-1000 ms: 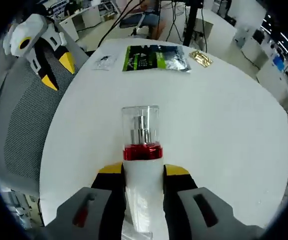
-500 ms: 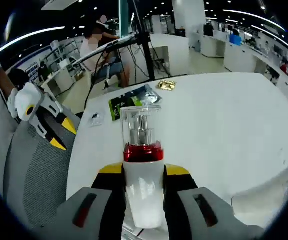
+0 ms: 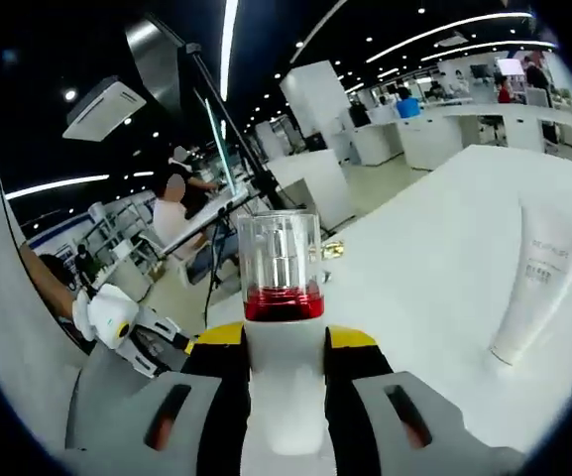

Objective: Arrange the skincare products in the storage area until every visible bottle or jar stands upright without overlapping.

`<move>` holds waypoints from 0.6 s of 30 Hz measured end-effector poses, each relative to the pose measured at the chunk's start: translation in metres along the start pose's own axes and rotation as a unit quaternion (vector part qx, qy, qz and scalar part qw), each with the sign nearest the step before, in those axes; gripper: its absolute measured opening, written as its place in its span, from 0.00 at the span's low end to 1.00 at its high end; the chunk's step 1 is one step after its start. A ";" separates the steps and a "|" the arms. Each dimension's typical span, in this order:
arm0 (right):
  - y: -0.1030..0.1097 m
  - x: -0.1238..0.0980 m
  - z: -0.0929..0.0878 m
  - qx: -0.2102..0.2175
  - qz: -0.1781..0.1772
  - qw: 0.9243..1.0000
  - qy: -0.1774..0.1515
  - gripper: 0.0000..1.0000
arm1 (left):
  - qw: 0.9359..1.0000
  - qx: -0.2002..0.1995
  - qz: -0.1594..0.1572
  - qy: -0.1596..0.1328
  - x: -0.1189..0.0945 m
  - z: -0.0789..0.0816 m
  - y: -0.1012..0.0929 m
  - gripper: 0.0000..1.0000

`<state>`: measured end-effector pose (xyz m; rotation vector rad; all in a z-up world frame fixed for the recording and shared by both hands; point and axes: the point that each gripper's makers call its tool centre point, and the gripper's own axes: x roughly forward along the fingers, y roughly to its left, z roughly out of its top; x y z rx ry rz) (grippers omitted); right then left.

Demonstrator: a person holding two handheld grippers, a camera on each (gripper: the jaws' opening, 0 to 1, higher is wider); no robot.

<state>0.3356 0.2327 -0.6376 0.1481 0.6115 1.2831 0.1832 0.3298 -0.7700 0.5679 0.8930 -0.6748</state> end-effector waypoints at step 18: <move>0.049 -0.045 -0.018 0.062 0.009 0.995 -0.072 0.27 | 0.969 -0.201 -0.093 -0.106 -0.010 0.045 0.001 0.59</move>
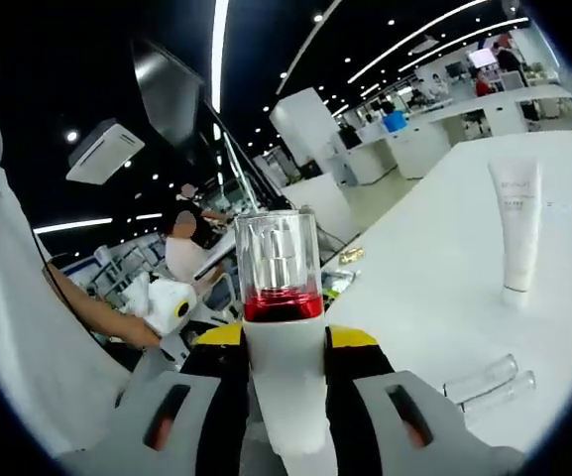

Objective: Arrange the skincare products in the storage area until every visible bottle or jar stands upright without overlapping.

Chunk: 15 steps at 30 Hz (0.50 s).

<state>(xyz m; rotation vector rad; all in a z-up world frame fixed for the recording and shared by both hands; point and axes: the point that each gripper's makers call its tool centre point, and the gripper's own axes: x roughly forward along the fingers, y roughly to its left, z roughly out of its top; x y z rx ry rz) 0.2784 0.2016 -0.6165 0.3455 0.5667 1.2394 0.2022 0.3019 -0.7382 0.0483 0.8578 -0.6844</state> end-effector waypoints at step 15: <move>0.017 -0.029 -0.006 0.009 0.010 1.000 -0.020 0.27 | 0.941 -0.194 -0.192 -0.202 -0.016 0.081 -0.086 0.55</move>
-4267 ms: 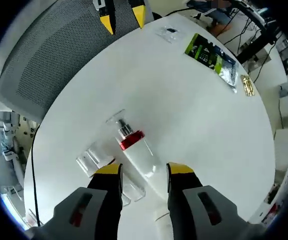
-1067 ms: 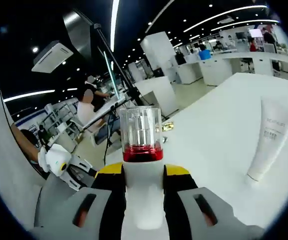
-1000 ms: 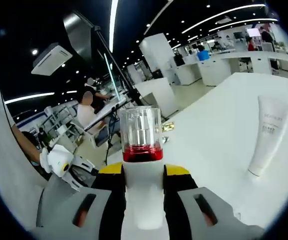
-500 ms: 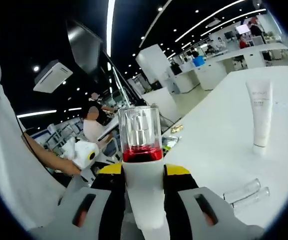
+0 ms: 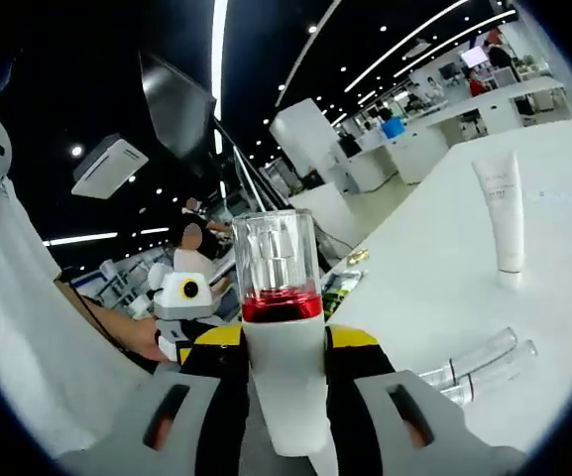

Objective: Arrange the skincare products in the storage area until every visible bottle or jar stands upright without overlapping.

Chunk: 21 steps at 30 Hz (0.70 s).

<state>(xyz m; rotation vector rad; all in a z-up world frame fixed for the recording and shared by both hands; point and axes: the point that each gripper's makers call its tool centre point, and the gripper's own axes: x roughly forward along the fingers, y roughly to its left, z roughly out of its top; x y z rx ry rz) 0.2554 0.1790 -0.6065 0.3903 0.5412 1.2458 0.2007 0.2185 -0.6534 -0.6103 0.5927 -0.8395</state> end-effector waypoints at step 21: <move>0.079 0.013 -0.001 0.022 0.131 0.991 -0.005 0.27 | 0.986 -0.045 -0.159 -0.022 0.030 0.003 -0.073 0.69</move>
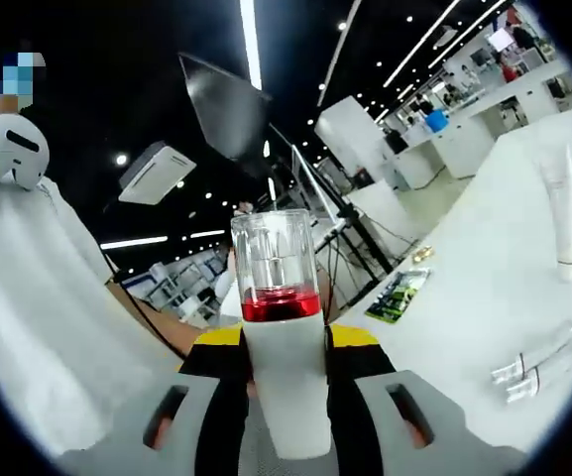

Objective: Arrange the skincare products in the storage area until every visible bottle or jar stands upright without overlapping.

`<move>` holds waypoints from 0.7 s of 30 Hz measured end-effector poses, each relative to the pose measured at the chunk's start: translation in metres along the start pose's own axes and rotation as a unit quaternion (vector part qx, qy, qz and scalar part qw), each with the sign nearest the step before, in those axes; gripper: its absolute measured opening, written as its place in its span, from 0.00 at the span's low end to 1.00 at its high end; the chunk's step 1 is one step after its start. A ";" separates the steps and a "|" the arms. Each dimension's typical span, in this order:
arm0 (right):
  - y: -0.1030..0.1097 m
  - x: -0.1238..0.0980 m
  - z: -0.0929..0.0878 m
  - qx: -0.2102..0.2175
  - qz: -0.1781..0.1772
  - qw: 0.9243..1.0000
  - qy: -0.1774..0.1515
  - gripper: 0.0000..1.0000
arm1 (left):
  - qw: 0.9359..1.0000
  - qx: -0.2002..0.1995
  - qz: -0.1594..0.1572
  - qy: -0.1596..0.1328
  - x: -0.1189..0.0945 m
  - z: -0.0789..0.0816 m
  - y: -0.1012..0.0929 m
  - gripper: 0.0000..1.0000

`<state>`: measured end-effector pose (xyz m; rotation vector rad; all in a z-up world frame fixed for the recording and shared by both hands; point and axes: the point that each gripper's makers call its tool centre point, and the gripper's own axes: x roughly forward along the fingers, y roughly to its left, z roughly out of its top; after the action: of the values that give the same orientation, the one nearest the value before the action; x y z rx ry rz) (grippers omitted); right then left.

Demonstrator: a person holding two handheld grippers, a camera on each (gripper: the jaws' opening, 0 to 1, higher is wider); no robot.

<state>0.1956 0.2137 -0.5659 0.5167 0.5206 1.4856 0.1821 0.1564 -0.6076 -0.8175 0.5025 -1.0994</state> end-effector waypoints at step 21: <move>0.006 0.017 -0.023 0.079 0.017 0.997 0.004 0.28 | 0.999 0.032 -0.018 -0.008 -0.012 -0.006 -0.002 0.40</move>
<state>0.1777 0.2312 -0.5803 0.6461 0.6407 1.4856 0.1721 0.1650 -0.6102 -0.7816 0.4394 -1.1361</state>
